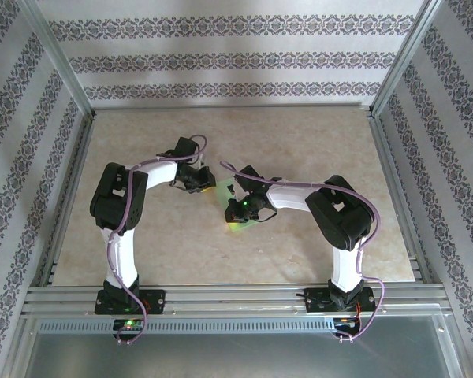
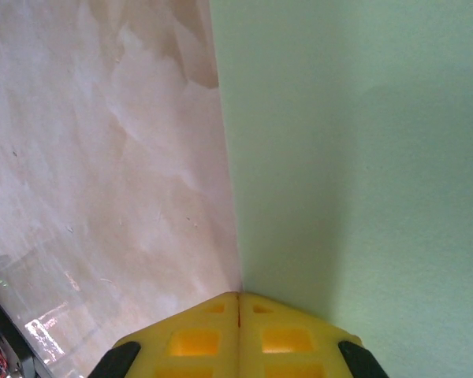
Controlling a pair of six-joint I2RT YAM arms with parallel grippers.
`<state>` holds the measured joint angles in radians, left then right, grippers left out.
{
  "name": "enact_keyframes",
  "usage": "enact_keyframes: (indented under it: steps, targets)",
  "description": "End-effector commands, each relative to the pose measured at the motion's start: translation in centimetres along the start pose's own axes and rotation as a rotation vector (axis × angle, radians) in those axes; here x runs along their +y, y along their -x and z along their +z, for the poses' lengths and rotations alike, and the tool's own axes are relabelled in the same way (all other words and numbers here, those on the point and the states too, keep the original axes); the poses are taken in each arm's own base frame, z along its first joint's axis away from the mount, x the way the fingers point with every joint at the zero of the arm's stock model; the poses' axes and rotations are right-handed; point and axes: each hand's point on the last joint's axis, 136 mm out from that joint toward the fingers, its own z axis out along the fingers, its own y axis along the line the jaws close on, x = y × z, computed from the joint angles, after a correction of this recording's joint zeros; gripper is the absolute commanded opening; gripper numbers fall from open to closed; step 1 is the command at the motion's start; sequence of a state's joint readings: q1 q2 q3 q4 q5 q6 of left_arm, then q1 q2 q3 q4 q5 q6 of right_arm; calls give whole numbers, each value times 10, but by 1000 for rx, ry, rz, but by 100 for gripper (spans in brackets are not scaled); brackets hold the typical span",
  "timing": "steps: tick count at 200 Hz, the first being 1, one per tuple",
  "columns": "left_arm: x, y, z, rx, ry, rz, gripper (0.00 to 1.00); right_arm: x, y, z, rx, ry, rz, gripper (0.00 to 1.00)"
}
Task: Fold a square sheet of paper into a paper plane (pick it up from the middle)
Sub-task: First fold in half a square sheet of paper at the center of the table, then rotate the square sheet of paper at the center of the table.
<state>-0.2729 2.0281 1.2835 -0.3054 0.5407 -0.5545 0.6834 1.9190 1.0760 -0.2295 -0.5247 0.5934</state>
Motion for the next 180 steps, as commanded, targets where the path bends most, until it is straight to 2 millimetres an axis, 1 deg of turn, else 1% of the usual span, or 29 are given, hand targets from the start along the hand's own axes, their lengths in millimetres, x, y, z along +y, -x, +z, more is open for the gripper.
enact_keyframes:
  steps: [1,17,39,52,61,72,82,98,114,135,156,180]
  targets:
    - [33,26,-11,-61,103,0,16,-22,-29,8,79,-75,71,5]
    - [25,37,-23,-90,97,20,16,-9,-21,3,61,-35,64,6]
    - [11,48,-44,-132,96,40,18,14,-7,-11,13,18,36,7]
    - [2,46,-54,-149,73,27,19,25,4,-25,-36,34,16,9]
    - [-4,41,-61,-160,60,17,21,26,12,-34,-75,29,10,12]
    - [-9,31,-66,-168,58,0,25,20,24,-45,-127,9,20,18]
    - [-13,21,-67,-172,54,-19,27,9,35,-51,-172,-25,30,22]
    - [-19,4,-65,-171,35,-61,30,-6,49,-55,-193,-80,44,25]
    - [-25,-12,-60,-159,10,-91,32,-20,61,-50,-186,-134,47,25]
    - [-31,-25,-55,-156,0,-110,34,-29,76,-45,-174,-186,37,25]
    - [-32,-32,-51,-153,0,-122,36,-37,91,-41,-177,-223,39,26]
    - [-32,-36,-47,-148,-4,-137,38,-50,101,-35,-177,-258,80,26]
